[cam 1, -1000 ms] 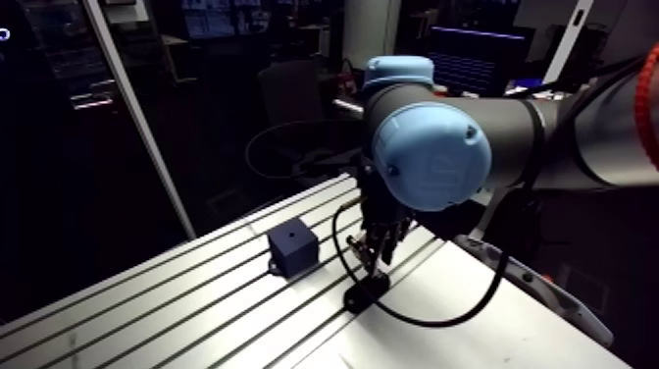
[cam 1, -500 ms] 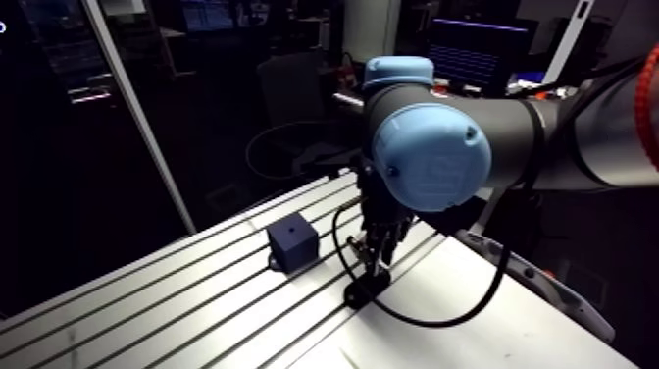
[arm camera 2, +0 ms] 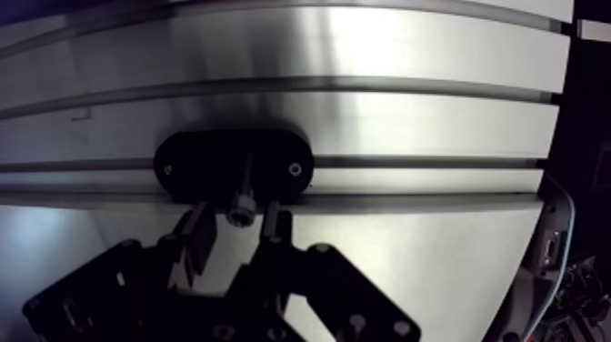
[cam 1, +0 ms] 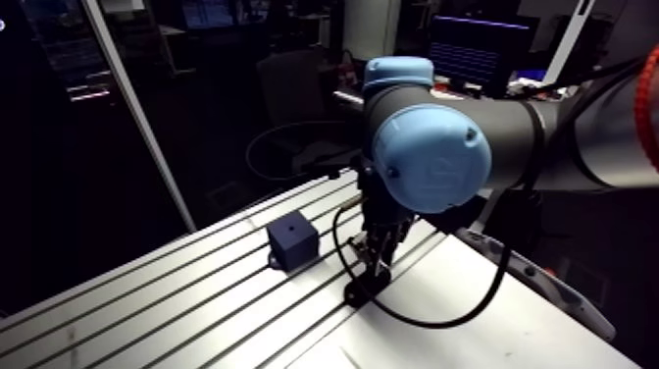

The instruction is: Pick up the M10 bolt and insert it into the hole until fully seated.

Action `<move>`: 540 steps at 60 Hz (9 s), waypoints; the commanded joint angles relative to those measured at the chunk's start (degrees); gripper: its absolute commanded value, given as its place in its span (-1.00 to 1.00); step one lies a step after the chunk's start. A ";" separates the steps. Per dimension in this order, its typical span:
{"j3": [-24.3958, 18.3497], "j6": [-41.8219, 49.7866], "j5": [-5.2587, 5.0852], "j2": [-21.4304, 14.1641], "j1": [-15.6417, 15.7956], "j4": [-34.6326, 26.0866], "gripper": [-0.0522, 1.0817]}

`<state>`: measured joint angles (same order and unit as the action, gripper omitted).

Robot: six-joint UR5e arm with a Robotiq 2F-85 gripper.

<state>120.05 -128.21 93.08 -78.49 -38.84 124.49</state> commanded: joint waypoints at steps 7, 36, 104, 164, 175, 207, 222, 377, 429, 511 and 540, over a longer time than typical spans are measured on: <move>0.83 -0.16 0.03 0.06 0.07 2.37 0.13; 0.85 -0.16 0.12 0.32 0.07 2.39 0.15; 0.33 -0.25 0.05 0.16 0.00 2.39 0.48; -28.74 12.11 -0.21 3.08 12.72 -27.97 0.99; -34.57 14.72 1.75 6.79 15.46 -33.50 0.99; -43.91 17.05 2.31 15.16 17.83 -41.19 0.99; -46.53 17.07 2.41 18.46 17.92 -43.50 0.99; -44.08 20.58 5.22 21.24 19.68 -40.34 0.99; -43.29 20.58 5.31 21.51 19.59 -39.65 0.99; -43.11 20.58 5.22 21.68 19.50 -38.76 0.99; -42.52 20.50 5.22 21.86 19.42 -37.88 0.99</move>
<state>77.19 -107.67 98.31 -56.65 -19.35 86.31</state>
